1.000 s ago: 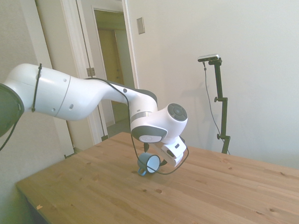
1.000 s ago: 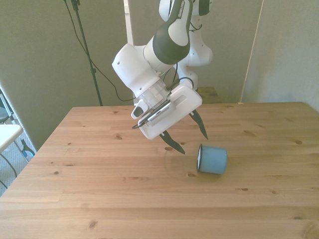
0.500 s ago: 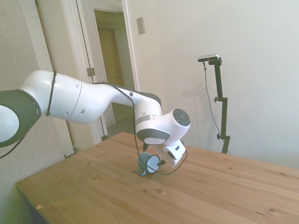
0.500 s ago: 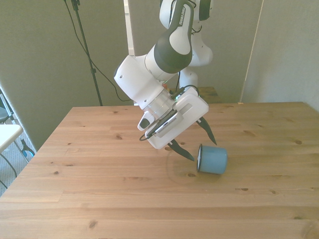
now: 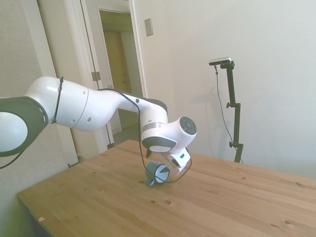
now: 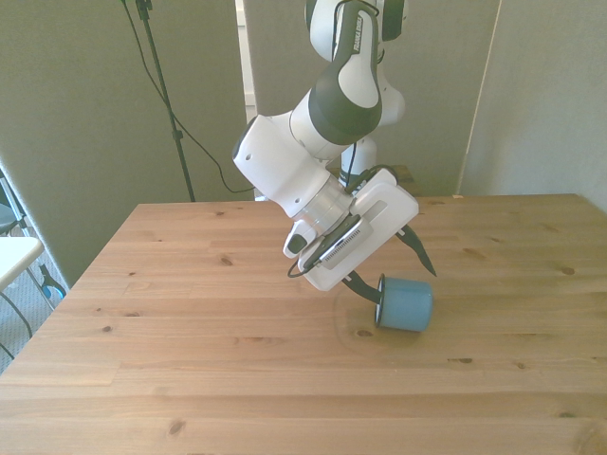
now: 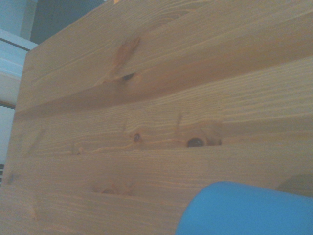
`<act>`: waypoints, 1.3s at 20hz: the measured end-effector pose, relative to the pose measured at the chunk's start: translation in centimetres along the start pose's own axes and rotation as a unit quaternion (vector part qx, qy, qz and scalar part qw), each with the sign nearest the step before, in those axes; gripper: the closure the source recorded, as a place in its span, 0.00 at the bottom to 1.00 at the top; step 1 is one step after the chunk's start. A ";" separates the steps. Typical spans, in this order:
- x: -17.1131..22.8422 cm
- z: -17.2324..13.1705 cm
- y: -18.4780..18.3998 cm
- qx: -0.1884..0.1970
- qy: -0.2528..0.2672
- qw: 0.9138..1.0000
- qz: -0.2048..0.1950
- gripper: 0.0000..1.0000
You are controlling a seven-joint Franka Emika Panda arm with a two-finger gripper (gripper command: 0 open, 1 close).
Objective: Flip the mug upright
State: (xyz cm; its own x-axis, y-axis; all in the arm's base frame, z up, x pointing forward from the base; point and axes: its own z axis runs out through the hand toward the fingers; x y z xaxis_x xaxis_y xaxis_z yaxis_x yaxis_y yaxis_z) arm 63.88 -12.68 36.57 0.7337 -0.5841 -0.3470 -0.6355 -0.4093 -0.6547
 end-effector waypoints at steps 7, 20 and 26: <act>0.1 0.5 0.5 0.009 -0.019 1.000 0.008 1.00; -0.2 1.0 0.3 0.013 -0.039 0.999 0.005 1.00; -0.2 1.2 0.4 0.013 -0.045 0.999 0.007 1.00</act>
State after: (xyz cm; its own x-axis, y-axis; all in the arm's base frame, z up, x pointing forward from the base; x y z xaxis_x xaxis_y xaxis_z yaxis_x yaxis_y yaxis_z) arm 63.72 -11.88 35.56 0.7448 -0.5236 -0.4137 -0.6397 -0.3838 -0.6660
